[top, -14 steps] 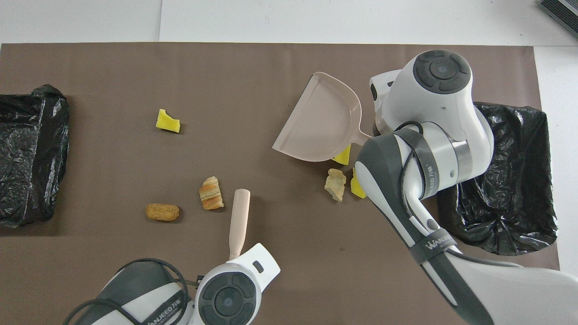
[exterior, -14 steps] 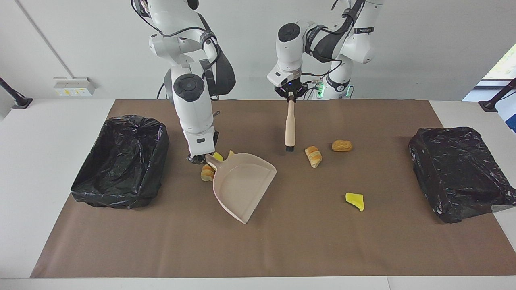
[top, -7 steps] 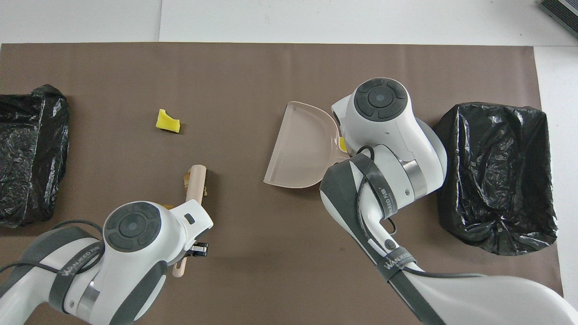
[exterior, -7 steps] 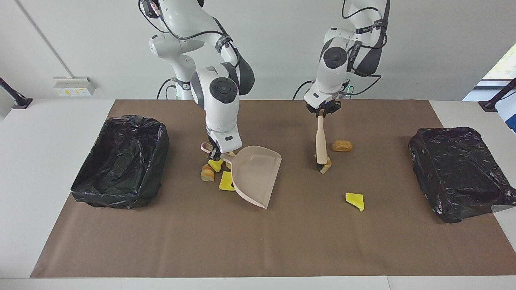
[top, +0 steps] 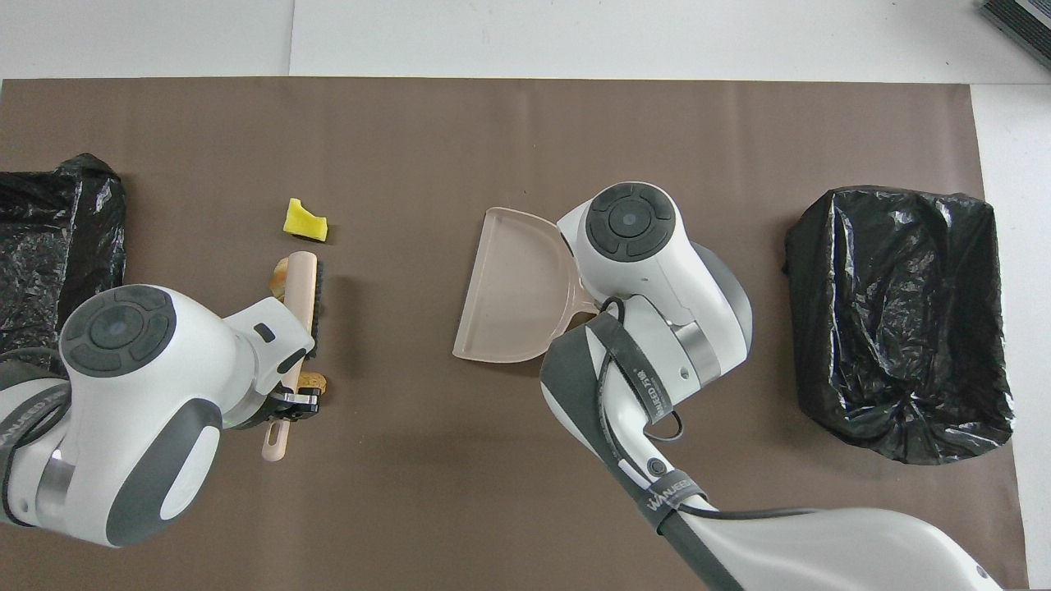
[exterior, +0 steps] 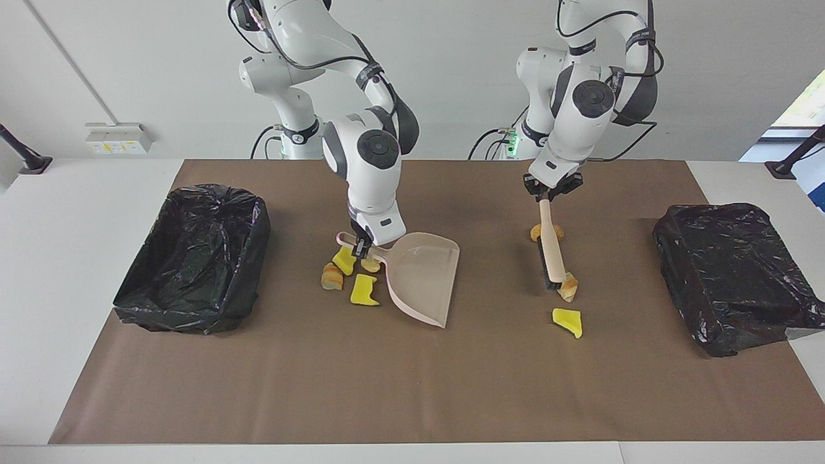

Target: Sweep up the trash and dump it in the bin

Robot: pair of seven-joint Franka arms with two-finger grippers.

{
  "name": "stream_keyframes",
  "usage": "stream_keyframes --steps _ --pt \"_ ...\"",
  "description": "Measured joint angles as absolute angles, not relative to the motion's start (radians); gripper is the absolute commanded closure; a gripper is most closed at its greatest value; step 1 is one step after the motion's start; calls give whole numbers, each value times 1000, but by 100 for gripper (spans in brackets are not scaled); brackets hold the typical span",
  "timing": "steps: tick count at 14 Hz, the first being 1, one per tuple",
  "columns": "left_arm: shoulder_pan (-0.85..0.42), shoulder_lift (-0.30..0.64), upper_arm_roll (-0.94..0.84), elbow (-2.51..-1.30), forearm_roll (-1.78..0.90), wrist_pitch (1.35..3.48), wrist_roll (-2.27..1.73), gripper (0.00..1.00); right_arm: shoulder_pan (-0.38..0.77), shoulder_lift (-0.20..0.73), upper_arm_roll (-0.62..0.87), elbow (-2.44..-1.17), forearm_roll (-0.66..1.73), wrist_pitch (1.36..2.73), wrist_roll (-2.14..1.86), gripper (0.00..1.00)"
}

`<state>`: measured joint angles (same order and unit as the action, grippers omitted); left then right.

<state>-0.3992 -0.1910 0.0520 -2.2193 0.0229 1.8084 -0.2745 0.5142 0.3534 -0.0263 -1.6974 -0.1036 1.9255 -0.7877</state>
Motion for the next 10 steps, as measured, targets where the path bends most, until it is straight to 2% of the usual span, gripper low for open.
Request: stream_keyframes --steps 4,10 --pt "-382 -255 55 -2244 60 1691 -420 100 580 363 -24 -1699 -81 1948 -754 100" --pt "-334 -352 54 -2431 68 1719 -673 100 627 365 -23 -1716 -77 1950 -712 100"
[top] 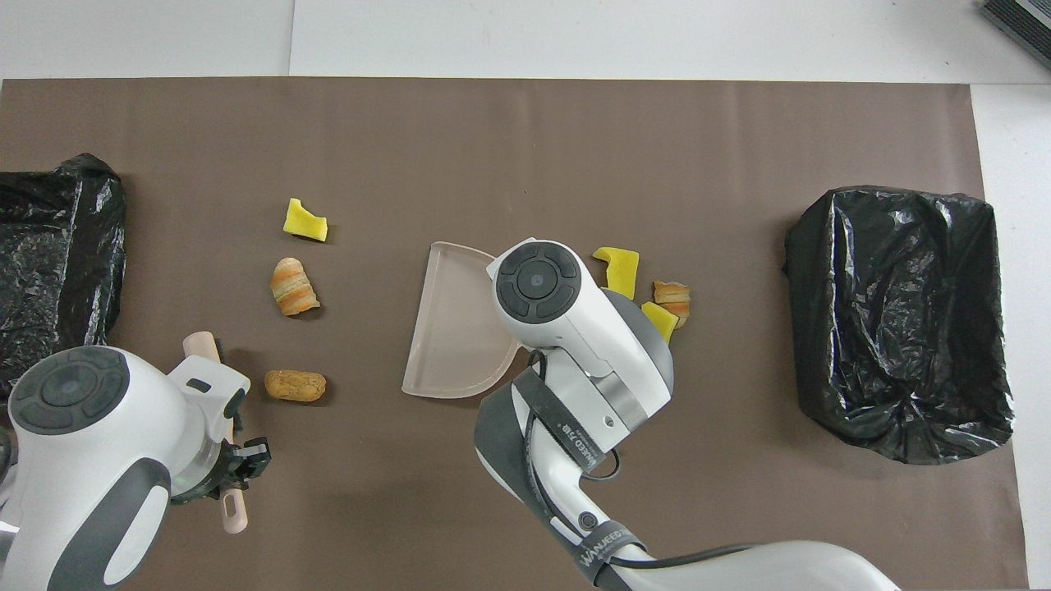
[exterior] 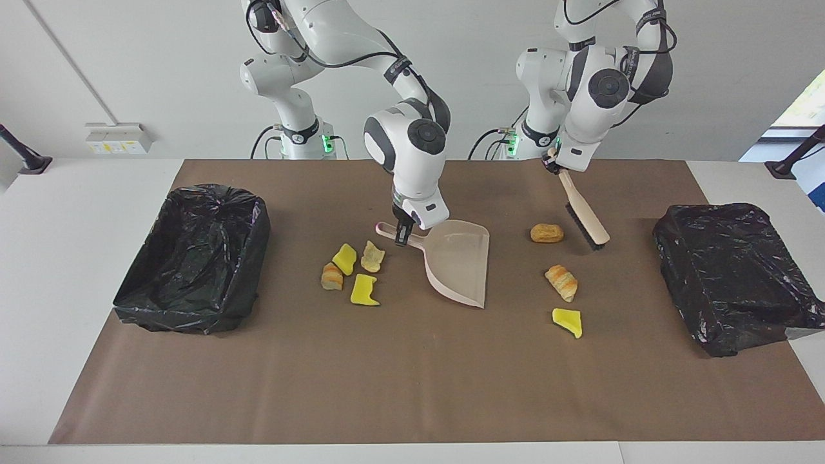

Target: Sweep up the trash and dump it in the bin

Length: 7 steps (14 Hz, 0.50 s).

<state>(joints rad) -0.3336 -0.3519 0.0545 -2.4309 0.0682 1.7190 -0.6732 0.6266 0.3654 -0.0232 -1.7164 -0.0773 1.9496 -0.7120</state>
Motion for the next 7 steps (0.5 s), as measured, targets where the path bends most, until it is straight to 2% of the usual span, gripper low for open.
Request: stream_keyframes --steps 3,7 --pt "-342 -312 38 -2511 68 1886 -813 100 624 369 -23 -1726 -77 1955 -717 100" --pt "-430 -167 28 -2434 -17 2016 -905 100 623 369 -23 -1729 -77 1956 -718 100"
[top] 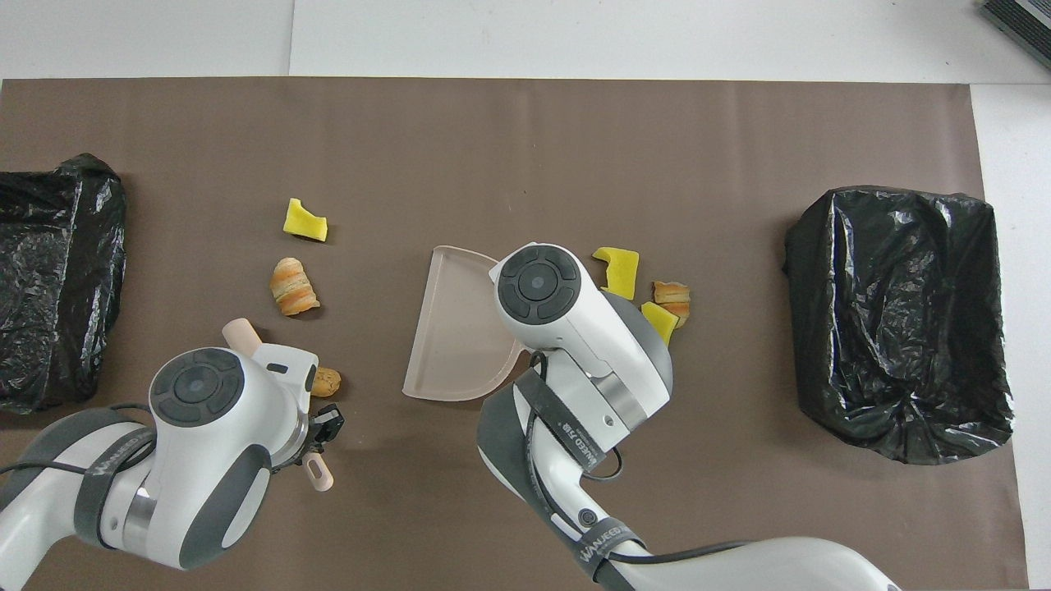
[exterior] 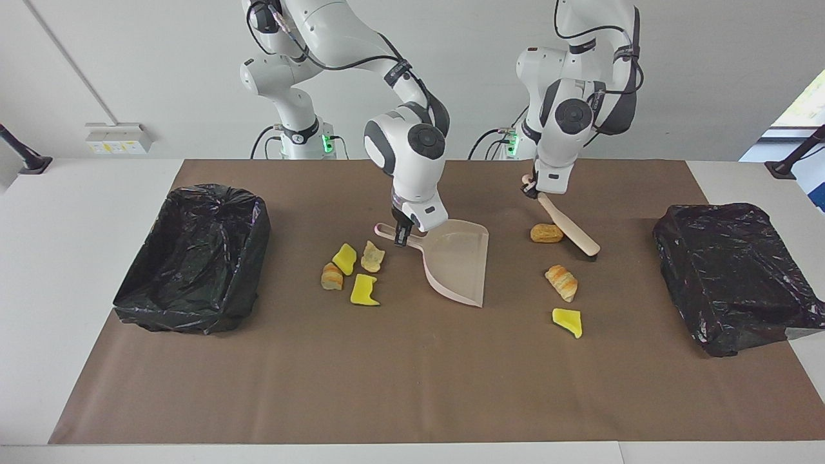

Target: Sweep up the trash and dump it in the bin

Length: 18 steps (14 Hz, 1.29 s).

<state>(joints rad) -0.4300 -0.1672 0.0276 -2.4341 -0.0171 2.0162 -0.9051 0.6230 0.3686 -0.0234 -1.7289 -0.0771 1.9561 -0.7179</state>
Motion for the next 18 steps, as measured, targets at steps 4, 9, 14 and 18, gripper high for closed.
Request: stream_keyframes --steps 4,9,14,18 --pt "-492 -29 18 -2265 -65 2052 -900 100 623 369 -23 -1729 -77 1956 -718 100" --pt "-620 -8 3 -2225 -78 2092 -848 100 623 369 -24 -1729 -77 1956 -718 100" --pt "-617 -11 23 -2151 -92 2087 -623 100 623 369 -24 -1729 -77 1956 -718 100" --pt "-531 -12 36 -2082 -92 2041 -445 100 623 369 -24 -1729 -77 1956 -718 100"
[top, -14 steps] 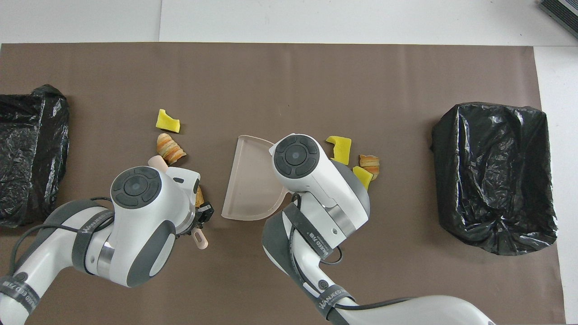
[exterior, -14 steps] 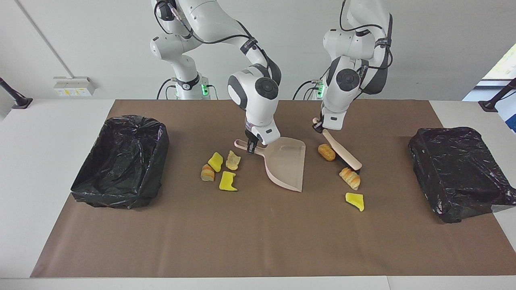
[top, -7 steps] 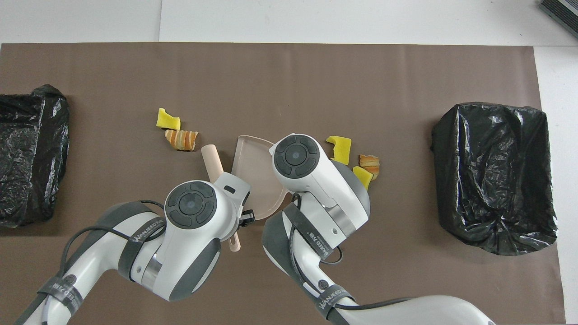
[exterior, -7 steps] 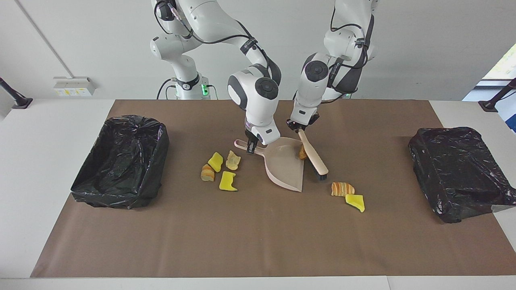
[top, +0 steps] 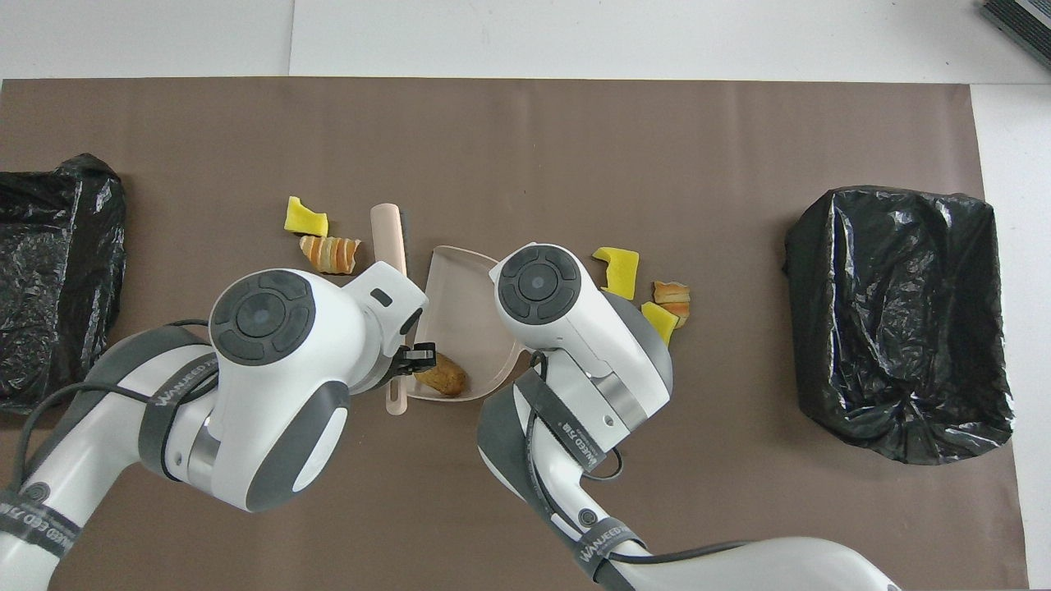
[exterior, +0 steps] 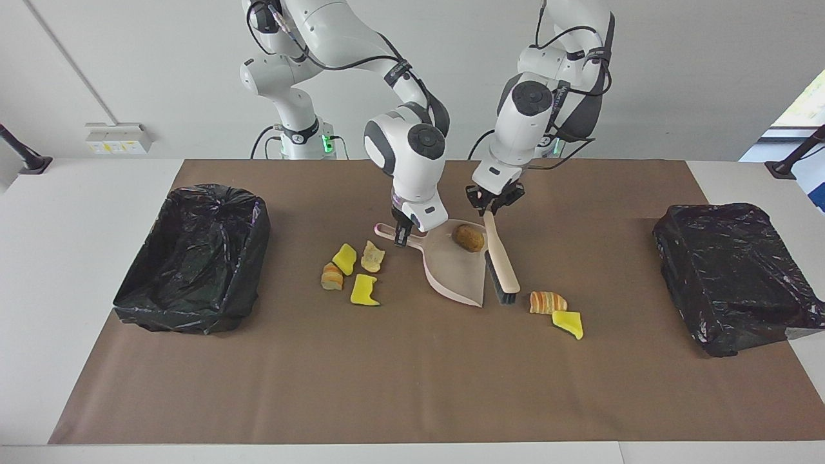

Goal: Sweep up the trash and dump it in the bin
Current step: 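Sweep scraps into the dustpan with the brush in the left gripper, then draw the brush back toward the remaining scraps with the left gripper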

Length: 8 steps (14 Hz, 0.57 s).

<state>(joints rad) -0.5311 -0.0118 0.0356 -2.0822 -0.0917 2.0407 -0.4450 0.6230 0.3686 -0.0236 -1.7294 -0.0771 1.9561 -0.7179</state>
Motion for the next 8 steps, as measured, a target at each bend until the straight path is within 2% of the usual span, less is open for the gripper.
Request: stream_keyframes --steps 5,8 --pt "-335 8 47 -2069 4 2033 -65 100 623 369 -24 -1729 -77 1956 -716 100" --pt "-269 73 47 -1976 83 1995 31 100 624 368 -24 -1733 -73 1956 -694 100"
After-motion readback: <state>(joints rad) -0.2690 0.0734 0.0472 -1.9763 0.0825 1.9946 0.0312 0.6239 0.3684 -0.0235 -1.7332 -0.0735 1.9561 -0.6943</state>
